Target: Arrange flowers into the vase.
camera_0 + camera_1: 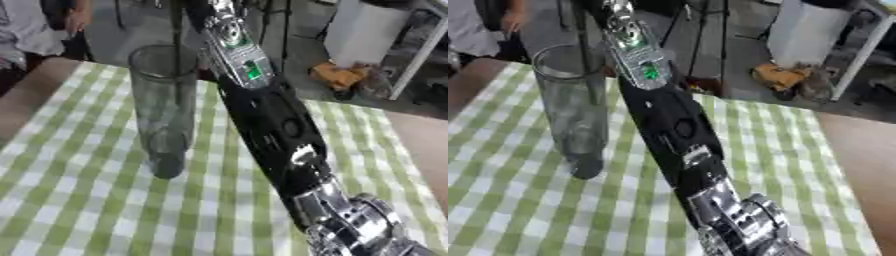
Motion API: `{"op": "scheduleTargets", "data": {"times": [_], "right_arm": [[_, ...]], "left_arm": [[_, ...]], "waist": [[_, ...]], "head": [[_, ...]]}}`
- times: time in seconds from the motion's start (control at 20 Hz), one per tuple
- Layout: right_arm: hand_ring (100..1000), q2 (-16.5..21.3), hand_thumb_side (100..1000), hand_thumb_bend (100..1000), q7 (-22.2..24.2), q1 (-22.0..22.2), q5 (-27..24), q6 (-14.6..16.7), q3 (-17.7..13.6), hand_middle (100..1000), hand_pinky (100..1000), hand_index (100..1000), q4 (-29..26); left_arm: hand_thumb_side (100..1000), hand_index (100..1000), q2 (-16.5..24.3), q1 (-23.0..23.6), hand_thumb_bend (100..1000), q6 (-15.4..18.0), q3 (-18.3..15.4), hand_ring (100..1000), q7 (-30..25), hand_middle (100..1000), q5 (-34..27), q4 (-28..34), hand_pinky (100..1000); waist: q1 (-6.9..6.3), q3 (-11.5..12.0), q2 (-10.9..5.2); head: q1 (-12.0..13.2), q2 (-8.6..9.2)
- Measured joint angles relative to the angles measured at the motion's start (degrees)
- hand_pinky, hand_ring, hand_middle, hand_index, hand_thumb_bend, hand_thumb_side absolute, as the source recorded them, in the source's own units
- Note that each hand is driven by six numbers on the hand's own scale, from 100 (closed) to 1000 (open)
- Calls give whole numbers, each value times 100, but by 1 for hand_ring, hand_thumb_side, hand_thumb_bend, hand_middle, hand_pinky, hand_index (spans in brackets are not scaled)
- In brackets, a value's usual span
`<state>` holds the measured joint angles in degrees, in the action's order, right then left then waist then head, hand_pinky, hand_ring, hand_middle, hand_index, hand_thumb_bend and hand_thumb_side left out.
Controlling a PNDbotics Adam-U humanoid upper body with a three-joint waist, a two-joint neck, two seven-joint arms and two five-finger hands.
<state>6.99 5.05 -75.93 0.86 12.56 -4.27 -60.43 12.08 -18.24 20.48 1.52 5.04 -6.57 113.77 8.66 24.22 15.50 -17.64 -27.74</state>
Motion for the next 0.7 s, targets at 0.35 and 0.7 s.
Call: {"op": "scheduleTargets", "data": {"times": [0.35, 0.7], "right_arm": [[486, 5, 597, 100, -62, 54, 2, 5, -16, 390, 532, 342, 1], [546, 160, 720, 100, 18, 83, 186, 85, 17, 455, 588, 353, 4]], "left_arm": [[810, 955, 0, 1, 100, -12, 0, 834, 2, 941, 1, 0, 506], [810, 955, 0, 11, 100, -26, -1, 834, 12, 942, 1, 0, 506]], "waist": [[-8, -5, 0], [-20, -51, -3]], "head": [[24, -18], [52, -43]]}}
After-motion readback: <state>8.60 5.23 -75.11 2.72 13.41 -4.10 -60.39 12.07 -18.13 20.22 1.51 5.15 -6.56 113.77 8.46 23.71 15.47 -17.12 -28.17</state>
